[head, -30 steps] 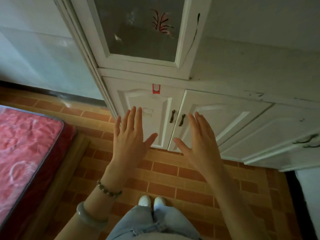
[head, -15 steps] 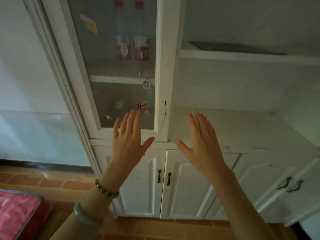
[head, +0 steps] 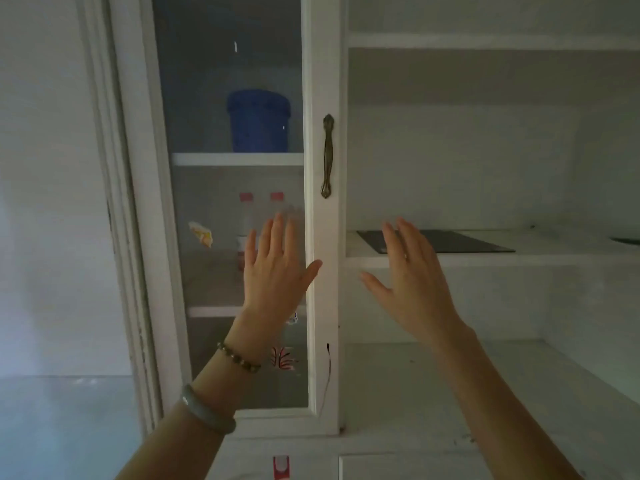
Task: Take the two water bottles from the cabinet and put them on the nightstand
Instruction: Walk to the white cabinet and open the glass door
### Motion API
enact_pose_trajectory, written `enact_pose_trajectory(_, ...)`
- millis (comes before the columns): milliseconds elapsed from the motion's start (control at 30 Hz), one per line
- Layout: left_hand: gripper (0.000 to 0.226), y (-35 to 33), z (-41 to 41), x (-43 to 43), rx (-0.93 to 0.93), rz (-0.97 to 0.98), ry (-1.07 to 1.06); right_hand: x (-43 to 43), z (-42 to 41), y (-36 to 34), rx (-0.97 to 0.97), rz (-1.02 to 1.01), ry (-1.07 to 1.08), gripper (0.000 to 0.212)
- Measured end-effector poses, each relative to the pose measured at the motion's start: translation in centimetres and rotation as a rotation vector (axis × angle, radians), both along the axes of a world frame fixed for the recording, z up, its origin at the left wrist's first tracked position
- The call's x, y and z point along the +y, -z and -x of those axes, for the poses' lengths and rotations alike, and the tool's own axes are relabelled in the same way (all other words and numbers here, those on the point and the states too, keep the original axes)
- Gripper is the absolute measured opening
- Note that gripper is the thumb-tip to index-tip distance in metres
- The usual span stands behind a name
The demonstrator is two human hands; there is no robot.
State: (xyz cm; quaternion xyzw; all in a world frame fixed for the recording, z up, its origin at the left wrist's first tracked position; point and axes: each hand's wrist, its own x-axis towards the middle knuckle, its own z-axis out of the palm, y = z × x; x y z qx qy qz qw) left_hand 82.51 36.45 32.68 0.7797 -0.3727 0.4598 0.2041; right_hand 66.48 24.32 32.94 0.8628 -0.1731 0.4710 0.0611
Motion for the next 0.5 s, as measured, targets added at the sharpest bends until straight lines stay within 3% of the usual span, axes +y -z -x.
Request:
enact_pose_trajectory(233,0.076,-7.5,-2.3,-3.6,-0.116,0.059,0.013,-1.9,-2.0,-5.4,-0.064,0.030,0.017,0.076)
enact_pose_trajectory(500,0.071,-10.6,-4.4,-8.3,-0.291,0.039,0.048,-3.4,-3.1,-8.1,-0.087,0.048,0.029,0.075)
